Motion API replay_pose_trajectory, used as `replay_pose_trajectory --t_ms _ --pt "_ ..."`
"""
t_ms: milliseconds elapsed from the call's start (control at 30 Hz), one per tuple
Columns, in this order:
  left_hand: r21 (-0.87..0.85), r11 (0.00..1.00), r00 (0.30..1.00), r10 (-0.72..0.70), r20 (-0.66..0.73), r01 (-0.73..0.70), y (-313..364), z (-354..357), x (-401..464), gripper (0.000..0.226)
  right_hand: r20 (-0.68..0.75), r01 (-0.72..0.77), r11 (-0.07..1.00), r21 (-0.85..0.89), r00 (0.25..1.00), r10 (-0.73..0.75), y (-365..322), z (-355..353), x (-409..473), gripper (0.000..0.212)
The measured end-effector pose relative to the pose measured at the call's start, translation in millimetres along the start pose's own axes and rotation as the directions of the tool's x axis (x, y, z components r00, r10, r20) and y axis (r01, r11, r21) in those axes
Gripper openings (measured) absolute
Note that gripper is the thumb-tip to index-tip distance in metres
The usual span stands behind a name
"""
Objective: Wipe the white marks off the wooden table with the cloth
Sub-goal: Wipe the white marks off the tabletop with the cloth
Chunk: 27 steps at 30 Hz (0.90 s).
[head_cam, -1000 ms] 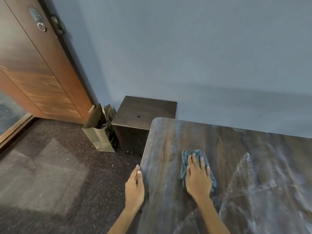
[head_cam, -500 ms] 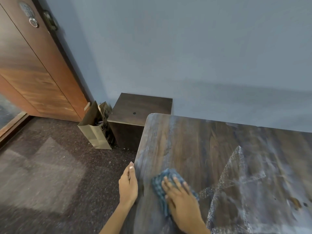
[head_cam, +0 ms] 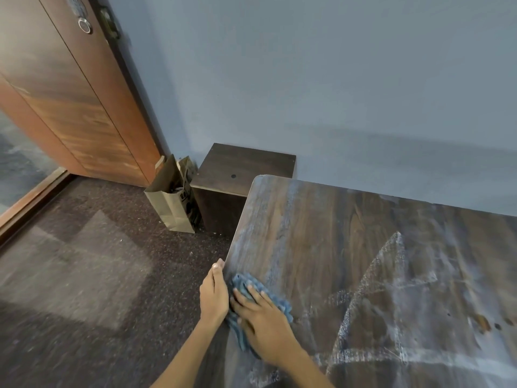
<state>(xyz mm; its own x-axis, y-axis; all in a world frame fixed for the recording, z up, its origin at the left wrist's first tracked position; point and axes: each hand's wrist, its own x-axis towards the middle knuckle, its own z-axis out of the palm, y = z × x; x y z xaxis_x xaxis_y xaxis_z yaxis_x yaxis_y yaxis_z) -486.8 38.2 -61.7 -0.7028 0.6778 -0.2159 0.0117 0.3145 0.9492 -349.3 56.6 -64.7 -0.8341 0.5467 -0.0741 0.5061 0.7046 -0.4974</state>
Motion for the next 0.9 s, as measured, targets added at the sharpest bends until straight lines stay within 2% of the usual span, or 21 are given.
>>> replay_pose_trajectory --t_ms 67,100,200,300,367,433,567,633,733,900 --pt "-0.008 1.0 1.0 0.0 0.01 0.0 0 -2 -2 0.047 -0.069 -0.019 0.996 -0.089 0.998 0.013 8 -1 -23 0.045" --pt "-0.011 1.0 1.0 -0.001 0.015 0.002 -1 -2 -2 0.048 -0.12 -0.083 0.987 -0.136 0.991 0.067 15 -6 -28 0.044" --pt "0.002 1.0 1.0 -0.014 0.022 0.014 -2 -2 -2 0.049 -0.175 -0.314 0.948 -0.055 0.938 0.3 33 -26 -11 0.046" --pt "0.015 1.0 1.0 -0.016 0.01 0.016 -4 -1 -4 0.05 -0.201 -0.455 0.888 -0.062 0.878 0.435 34 -36 35 0.053" --pt "0.002 1.0 1.0 -0.021 -0.005 0.021 -4 1 -4 0.049 -0.195 -0.435 0.899 -0.05 0.887 0.418 20 -32 58 0.059" --pt "-0.007 1.0 0.999 -0.028 -0.03 0.028 -4 1 -5 0.047 -0.161 -0.315 0.947 -0.058 0.939 0.303 1 -19 61 0.057" --pt "0.008 0.999 0.998 -0.031 -0.056 0.032 -10 -5 -11 0.047 -0.052 -0.113 0.993 -0.023 0.992 0.112 -23 5 18 0.052" --pt "-0.016 0.999 0.999 -0.036 -0.023 0.035 -13 -9 -16 0.049 0.011 -0.03 0.996 -0.089 0.999 0.031 -23 9 -17 0.047" --pt "-0.028 0.999 0.999 -0.033 -0.019 0.032 -16 -14 -24 0.049 -0.047 -0.103 0.98 -0.17 0.994 0.097 -15 -3 -54 0.039" --pt "-0.015 0.999 0.999 -0.046 -0.025 0.046 -18 -19 -36 0.049 -0.123 -0.432 0.894 -0.121 0.9 0.418 29 -24 -34 0.047"
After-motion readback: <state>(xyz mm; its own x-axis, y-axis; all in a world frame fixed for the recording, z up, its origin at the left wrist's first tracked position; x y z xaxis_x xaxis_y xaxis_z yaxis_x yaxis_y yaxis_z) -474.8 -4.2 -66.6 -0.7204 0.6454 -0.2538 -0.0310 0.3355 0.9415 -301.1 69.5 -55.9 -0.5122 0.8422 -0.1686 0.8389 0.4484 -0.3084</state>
